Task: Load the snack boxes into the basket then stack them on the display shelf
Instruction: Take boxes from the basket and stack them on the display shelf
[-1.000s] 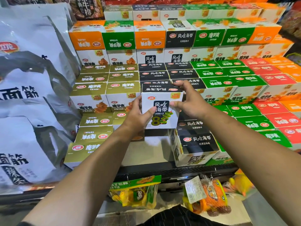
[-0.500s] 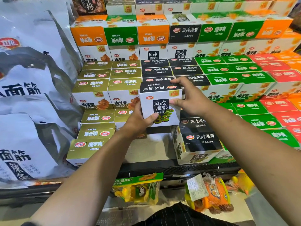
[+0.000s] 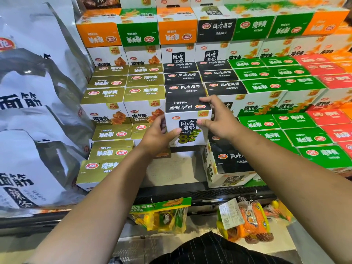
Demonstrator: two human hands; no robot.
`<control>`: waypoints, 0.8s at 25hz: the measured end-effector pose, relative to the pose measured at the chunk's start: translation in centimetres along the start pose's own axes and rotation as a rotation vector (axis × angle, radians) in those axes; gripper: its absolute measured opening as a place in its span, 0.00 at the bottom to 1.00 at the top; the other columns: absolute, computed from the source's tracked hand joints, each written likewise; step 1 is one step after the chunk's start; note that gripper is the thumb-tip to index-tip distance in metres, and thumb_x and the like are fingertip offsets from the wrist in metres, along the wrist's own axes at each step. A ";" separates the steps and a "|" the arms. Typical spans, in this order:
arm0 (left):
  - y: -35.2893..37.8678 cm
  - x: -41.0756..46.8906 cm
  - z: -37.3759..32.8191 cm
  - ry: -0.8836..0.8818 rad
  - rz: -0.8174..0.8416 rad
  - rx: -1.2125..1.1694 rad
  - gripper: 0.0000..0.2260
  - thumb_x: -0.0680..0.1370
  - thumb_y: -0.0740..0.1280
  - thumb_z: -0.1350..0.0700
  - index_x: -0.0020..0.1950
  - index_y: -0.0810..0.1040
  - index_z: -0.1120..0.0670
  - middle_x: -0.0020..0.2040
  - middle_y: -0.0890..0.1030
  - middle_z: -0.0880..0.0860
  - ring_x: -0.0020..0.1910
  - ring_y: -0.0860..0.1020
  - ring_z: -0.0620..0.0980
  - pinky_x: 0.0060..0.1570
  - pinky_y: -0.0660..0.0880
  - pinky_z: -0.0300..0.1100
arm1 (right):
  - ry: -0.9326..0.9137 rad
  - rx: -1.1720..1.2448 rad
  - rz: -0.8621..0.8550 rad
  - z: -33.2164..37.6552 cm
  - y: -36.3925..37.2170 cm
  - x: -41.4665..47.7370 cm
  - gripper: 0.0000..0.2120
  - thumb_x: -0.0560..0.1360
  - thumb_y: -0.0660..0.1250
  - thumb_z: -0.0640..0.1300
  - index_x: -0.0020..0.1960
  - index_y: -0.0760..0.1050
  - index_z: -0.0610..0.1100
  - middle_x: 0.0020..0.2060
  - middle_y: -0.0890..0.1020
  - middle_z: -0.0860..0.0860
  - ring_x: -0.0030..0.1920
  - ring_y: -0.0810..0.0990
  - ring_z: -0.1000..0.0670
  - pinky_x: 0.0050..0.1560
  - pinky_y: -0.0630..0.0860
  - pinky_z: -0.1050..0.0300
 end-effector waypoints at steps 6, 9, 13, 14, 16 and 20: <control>0.1 0.4 -0.6 0.107 -0.121 0.235 0.37 0.70 0.77 0.62 0.75 0.63 0.50 0.66 0.74 0.53 0.62 0.76 0.47 0.63 0.76 0.48 | -0.060 -0.259 -0.010 -0.4 0.8 -0.8 0.30 0.70 0.76 0.41 0.68 0.69 0.41 0.65 0.70 0.44 0.65 0.70 0.46 0.60 0.62 0.64; 0.4 -0.1 -2.1 0.224 -0.209 0.549 0.40 0.70 0.78 0.57 0.76 0.61 0.49 0.68 0.69 0.53 0.65 0.70 0.49 0.64 0.71 0.45 | -0.030 -0.351 0.008 -0.5 1.2 -1.0 0.30 0.71 0.75 0.43 0.69 0.68 0.42 0.69 0.67 0.46 0.65 0.71 0.46 0.63 0.66 0.58; 0.6 0.2 -2.0 0.222 -0.198 0.818 0.32 0.72 0.75 0.49 0.73 0.66 0.51 0.65 0.72 0.54 0.63 0.72 0.54 0.62 0.69 0.46 | 0.009 -0.425 -0.015 -0.9 2.0 -1.3 0.30 0.70 0.76 0.46 0.69 0.70 0.43 0.68 0.64 0.47 0.59 0.76 0.45 0.60 0.71 0.54; 0.6 0.5 -1.9 0.214 -0.199 0.904 0.32 0.72 0.75 0.47 0.73 0.66 0.51 0.65 0.72 0.54 0.63 0.72 0.55 0.63 0.69 0.48 | 0.034 -0.457 -0.013 -1.0 2.3 -1.2 0.29 0.71 0.76 0.46 0.69 0.70 0.44 0.67 0.64 0.48 0.57 0.77 0.44 0.60 0.72 0.53; 0.7 1.1 -1.7 0.200 -0.206 1.071 0.32 0.72 0.74 0.42 0.71 0.66 0.49 0.64 0.73 0.54 0.63 0.71 0.55 0.62 0.70 0.51 | 0.059 -0.584 -0.006 -1.1 2.7 -0.9 0.28 0.71 0.74 0.48 0.69 0.70 0.45 0.66 0.66 0.47 0.57 0.77 0.43 0.59 0.74 0.50; 1.6 1.5 -1.0 0.159 -0.192 1.363 0.32 0.72 0.71 0.37 0.69 0.64 0.50 0.66 0.70 0.55 0.66 0.69 0.57 0.63 0.68 0.53 | 0.060 -0.902 0.082 -1.1 4.0 -1.0 0.26 0.75 0.66 0.51 0.71 0.69 0.47 0.67 0.70 0.46 0.66 0.70 0.42 0.67 0.65 0.47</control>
Point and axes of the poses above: each hand's wrist, its own x-axis towards the middle knuckle, its own y-axis out of the palm, z = x × y, the point moved 6 cm from there along x, towards the middle knuckle
